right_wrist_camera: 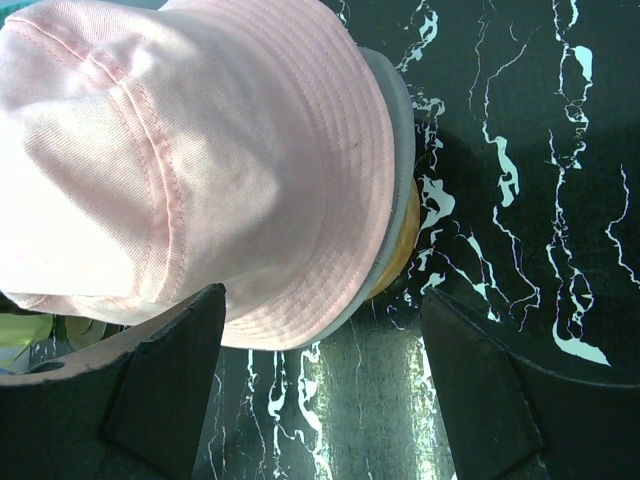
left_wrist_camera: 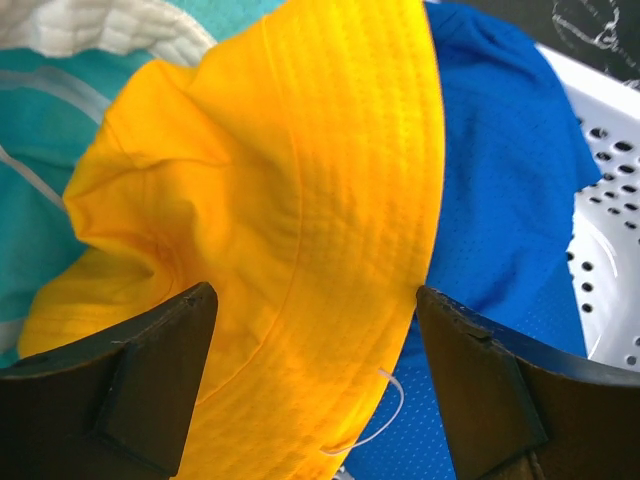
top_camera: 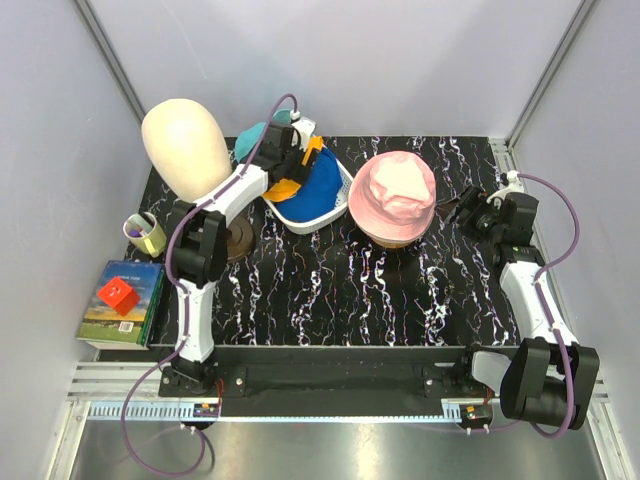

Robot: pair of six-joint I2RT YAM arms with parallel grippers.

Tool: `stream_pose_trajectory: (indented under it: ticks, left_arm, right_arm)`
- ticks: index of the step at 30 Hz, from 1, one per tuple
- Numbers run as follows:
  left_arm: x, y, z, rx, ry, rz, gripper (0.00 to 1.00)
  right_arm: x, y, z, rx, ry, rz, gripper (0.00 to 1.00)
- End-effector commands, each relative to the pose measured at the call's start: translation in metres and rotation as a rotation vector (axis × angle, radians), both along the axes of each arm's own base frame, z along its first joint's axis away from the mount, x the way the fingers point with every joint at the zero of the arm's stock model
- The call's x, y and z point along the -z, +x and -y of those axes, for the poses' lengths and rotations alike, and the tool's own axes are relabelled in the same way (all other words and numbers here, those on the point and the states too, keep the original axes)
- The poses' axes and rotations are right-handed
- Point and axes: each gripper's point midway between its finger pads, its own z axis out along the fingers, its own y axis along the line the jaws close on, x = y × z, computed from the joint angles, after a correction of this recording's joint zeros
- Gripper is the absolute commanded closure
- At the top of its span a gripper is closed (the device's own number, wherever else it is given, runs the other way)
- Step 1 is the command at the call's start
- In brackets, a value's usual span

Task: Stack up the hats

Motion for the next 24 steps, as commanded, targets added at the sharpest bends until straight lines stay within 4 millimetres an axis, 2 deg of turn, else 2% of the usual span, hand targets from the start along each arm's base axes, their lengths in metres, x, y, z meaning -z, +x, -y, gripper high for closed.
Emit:
stream_pose_trajectory:
  ticks: [1, 6, 10, 13, 15, 16, 17, 22, 23, 24]
  left_arm:
    - [-0.025, 0.008, 0.010, 0.012, -0.047, 0.047, 0.14]
    - [-0.012, 0.009, 0.013, 0.017, -0.041, 0.013, 0.14]
    - [-0.012, 0.010, 0.007, 0.003, -0.014, 0.018, 0.27]
    - [-0.012, 0.011, 0.007, 0.006, -0.006, 0.022, 0.29]
    - [-0.008, 0.011, 0.005, 0.003, 0.005, 0.018, 0.34]
    - [-0.006, 0.012, 0.005, 0.004, 0.012, 0.017, 0.38]
    - [-0.006, 0.012, 0.005, 0.005, 0.013, 0.018, 0.47]
    - [-0.012, 0.010, 0.008, 0.019, -0.002, 0.032, 0.70]
    - [-0.011, 0.010, 0.007, 0.018, -0.004, 0.036, 0.79]
    - [-0.011, 0.010, 0.007, 0.017, -0.004, 0.037, 0.84]
  right_arm:
    - [-0.007, 0.004, -0.001, -0.011, 0.002, 0.037, 0.14]
    - [-0.008, 0.005, 0.000, -0.009, 0.002, 0.038, 0.14]
    - [-0.014, 0.008, 0.000, -0.010, 0.000, 0.068, 0.14]
    - [-0.015, 0.008, 0.000, -0.012, 0.000, 0.073, 0.14]
    - [-0.018, 0.007, 0.000, -0.012, -0.003, 0.080, 0.14]
    - [-0.017, 0.006, 0.000, -0.008, -0.003, 0.078, 0.13]
    - [-0.018, 0.007, 0.001, -0.007, -0.005, 0.083, 0.14]
    - [-0.019, 0.006, 0.000, -0.010, -0.005, 0.085, 0.14]
    - [-0.019, 0.005, 0.000, -0.012, -0.004, 0.085, 0.14]
    - [-0.019, 0.005, 0.000, -0.011, -0.003, 0.084, 0.13]
